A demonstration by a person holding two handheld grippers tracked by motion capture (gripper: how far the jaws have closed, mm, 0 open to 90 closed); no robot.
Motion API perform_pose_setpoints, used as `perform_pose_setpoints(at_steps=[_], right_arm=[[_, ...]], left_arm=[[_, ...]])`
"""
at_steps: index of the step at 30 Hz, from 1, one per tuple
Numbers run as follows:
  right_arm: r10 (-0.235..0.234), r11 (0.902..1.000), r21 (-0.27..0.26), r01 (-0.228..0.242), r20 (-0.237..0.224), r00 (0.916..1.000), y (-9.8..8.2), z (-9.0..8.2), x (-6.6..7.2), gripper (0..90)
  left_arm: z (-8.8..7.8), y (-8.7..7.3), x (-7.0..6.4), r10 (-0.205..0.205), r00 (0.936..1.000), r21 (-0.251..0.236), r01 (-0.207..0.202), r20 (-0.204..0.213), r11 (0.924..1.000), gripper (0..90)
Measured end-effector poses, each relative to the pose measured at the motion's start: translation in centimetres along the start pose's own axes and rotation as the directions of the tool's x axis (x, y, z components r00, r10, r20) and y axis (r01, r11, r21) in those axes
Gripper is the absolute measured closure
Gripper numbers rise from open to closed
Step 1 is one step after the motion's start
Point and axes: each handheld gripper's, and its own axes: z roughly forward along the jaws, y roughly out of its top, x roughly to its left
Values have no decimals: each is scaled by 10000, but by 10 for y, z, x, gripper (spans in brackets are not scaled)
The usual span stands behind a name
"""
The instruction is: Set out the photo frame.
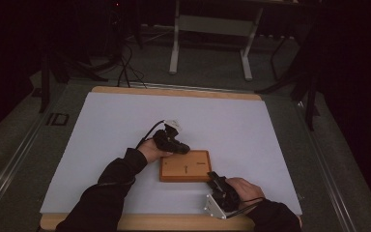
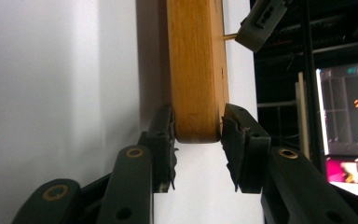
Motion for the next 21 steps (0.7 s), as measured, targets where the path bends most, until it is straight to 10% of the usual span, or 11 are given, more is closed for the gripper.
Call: perform_pose_setpoints(at_steps=[3, 6, 21], right_arm=[[-247, 9997, -45, 247, -62, 9997, -1, 0, -1, 660], [-496, 9988, -34, 495, -182, 9986, -1, 0, -1, 660], [-69, 9994, -344, 40, -835, 9965, -1, -2, -23, 669]], left_arm=[[0, 0, 0, -39, 10000, -27, 39, 5, 10000, 826], [-4, -2, -1, -67, 9997, -157, 63, -242, 9999, 618], [-53, -18, -11, 183, 9909, -1705, -412, -1336, 9845, 165]])
